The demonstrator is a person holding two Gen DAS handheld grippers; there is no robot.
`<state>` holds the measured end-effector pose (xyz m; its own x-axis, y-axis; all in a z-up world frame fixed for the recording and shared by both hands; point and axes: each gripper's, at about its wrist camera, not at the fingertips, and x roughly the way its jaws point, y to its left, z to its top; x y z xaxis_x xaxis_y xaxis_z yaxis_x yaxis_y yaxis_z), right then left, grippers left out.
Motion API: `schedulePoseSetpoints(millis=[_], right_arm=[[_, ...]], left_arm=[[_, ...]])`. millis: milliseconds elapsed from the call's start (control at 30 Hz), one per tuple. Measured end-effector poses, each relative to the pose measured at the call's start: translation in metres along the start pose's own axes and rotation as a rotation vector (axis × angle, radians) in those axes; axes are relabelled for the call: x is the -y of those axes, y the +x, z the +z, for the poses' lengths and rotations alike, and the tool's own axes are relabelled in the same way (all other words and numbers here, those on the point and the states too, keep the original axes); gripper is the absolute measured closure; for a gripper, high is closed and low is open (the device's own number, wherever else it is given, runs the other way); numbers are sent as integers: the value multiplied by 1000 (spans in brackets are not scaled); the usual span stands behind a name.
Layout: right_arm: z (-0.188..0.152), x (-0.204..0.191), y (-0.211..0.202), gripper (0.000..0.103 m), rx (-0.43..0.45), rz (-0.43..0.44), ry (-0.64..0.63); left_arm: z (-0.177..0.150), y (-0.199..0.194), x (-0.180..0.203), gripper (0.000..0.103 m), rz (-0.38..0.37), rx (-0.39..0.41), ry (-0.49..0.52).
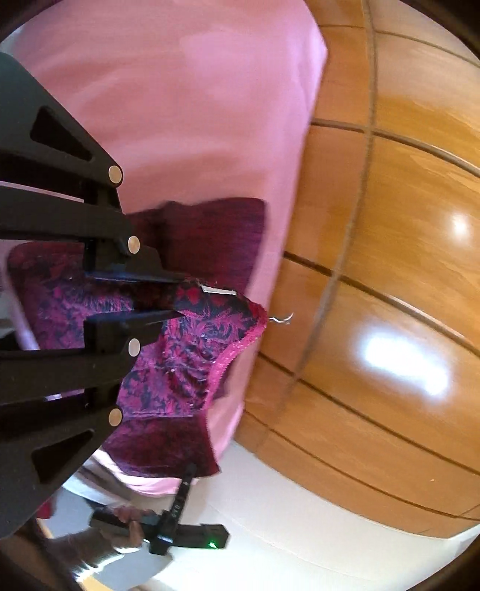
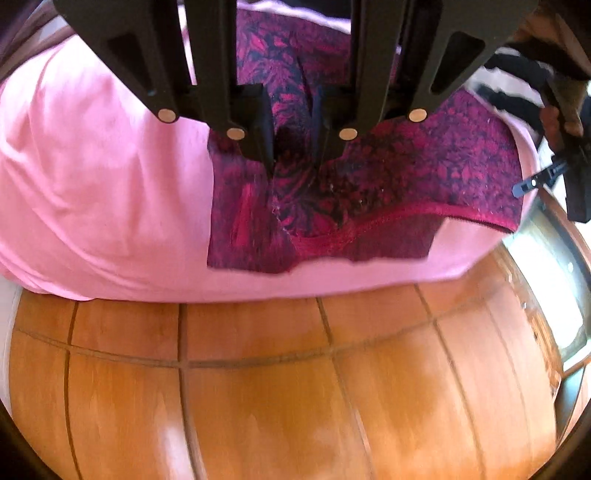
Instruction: Fold small clothes
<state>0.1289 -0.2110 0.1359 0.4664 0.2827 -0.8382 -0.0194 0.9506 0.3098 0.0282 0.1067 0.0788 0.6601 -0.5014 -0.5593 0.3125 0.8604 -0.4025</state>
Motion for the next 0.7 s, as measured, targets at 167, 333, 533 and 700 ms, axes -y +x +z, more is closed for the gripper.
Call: schedulePoseSetpoints(millis=[167, 333, 533, 700], right_arm=[[43, 16, 43, 88, 31, -35, 32], [81, 20, 88, 88, 51, -98, 24], [103, 44, 154, 88, -1, -171, 84], [98, 69, 211, 88, -121, -224, 131]], left_arm=[[38, 45, -17, 92, 43, 29, -4], [73, 94, -34, 92, 111, 19, -11], [95, 156, -53, 93, 197, -46, -22], [88, 216, -87, 93, 243, -210, -117]])
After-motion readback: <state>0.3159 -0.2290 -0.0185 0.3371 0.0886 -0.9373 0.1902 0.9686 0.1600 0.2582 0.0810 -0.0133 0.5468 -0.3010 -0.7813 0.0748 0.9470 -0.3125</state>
